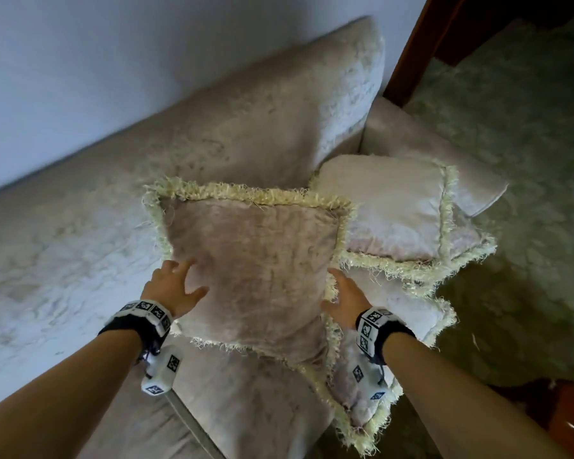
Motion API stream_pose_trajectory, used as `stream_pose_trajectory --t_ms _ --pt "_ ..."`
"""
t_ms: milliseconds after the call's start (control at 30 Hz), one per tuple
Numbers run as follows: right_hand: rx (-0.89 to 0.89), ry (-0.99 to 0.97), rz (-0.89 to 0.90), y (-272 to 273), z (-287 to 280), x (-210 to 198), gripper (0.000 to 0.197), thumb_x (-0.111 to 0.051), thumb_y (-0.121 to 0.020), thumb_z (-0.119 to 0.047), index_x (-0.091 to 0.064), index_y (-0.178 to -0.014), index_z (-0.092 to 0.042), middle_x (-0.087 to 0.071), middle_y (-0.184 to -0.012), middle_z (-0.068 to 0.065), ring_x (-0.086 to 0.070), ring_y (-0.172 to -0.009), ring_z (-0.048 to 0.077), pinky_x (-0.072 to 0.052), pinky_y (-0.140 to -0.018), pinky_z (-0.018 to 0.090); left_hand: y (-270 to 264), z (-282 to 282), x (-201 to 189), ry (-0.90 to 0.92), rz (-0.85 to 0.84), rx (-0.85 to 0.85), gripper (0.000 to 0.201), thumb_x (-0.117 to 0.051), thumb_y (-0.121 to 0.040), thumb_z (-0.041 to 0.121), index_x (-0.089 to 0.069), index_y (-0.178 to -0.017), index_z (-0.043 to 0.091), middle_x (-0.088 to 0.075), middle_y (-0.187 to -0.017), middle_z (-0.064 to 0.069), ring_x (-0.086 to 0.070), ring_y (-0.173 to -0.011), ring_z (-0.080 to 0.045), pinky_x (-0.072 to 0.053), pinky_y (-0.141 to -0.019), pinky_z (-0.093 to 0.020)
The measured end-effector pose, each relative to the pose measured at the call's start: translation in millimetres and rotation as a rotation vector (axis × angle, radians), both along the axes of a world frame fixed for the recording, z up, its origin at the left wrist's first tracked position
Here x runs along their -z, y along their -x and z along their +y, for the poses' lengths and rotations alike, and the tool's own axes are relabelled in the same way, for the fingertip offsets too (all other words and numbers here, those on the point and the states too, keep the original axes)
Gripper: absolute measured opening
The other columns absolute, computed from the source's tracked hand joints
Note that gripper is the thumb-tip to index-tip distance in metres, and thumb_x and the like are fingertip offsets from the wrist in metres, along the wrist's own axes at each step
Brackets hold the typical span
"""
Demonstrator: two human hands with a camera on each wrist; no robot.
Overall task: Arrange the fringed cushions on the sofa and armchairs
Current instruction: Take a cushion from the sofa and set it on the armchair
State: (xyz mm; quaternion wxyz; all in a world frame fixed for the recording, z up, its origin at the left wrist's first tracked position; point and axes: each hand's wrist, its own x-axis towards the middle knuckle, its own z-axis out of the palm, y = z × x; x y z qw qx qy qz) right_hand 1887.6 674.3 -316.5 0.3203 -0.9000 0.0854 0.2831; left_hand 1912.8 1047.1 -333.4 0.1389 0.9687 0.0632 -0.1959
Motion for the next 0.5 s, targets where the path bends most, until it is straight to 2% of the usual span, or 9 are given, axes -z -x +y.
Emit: stream_pose_trajectory --t_ms 67,133,200,300,400,500 --pt "0.055 -0.050 -0.031 -20.7 9.2 23.7 0.091 -0.071 -0.082 -0.038 -0.010 -0.149 -0.045 -0.023 -0.158 0.006 -0.030 -0.141 0.031 -0.036 -0.109 0.048 -13.8 15.2 29.6 0.034 -0.017 -0.024 0.088 -0.070 -0.074 0.060 -0.025 -0.146 0.039 -0.030 -0.145 -0.013 -0.042 -0.126 -0.040 -0.046 -0.097 -0.050" --pt "0.077 -0.082 -0.074 -34.2 19.0 45.4 0.096 -0.074 -0.080 -0.040 -0.008 -0.150 -0.041 -0.024 -0.157 0.004 -0.028 -0.141 0.029 -0.035 -0.110 0.047 -22.4 26.8 58.5 0.144 -0.042 -0.048 0.100 -0.080 -0.067 0.054 -0.021 -0.147 0.042 -0.027 -0.145 -0.016 -0.038 -0.129 -0.042 -0.044 -0.101 -0.052" --pt "0.126 -0.105 -0.132 -41.5 27.6 64.1 0.098 -0.074 -0.078 -0.046 -0.008 -0.150 -0.040 -0.025 -0.153 0.005 -0.032 -0.138 0.027 -0.036 -0.109 0.046 -27.7 30.7 82.4 0.284 -0.118 -0.078 0.106 -0.087 -0.062 0.047 -0.026 -0.148 0.034 -0.026 -0.145 -0.017 -0.037 -0.131 -0.041 -0.040 -0.107 -0.049" --pt "0.247 -0.185 -0.185 -39.5 38.4 95.5 0.094 -0.072 -0.082 -0.042 -0.007 -0.150 -0.043 -0.018 -0.154 0.001 -0.029 -0.135 0.017 -0.032 -0.108 0.034 -30.4 30.4 116.2 0.386 -0.238 -0.163 0.111 -0.091 -0.056 0.042 -0.032 -0.147 0.017 -0.025 -0.145 -0.021 -0.034 -0.134 -0.041 -0.035 -0.111 -0.047" --pt "0.359 -0.331 -0.171 -35.7 48.7 124.0 0.097 -0.070 -0.082 -0.047 0.002 -0.146 -0.052 -0.011 -0.160 -0.009 -0.025 -0.138 0.008 -0.028 -0.114 0.037 -27.6 26.0 144.6 0.403 -0.195 -0.198 0.117 -0.088 -0.063 0.043 -0.017 -0.153 0.015 -0.010 -0.151 -0.018 -0.018 -0.141 -0.035 -0.025 -0.115 -0.043" --pt "0.393 -0.292 -0.165 -36.7 54.8 141.5 0.098 -0.069 -0.086 -0.037 0.004 -0.151 -0.037 -0.014 -0.157 -0.010 -0.022 -0.132 0.001 -0.024 -0.111 0.028 -27.9 20.2 162.9 0.426 -0.142 -0.231 0.124 -0.090 -0.060 0.037 -0.010 -0.154 0.018 -0.002 -0.152 -0.014 -0.013 -0.142 -0.033 -0.020 -0.114 -0.035"
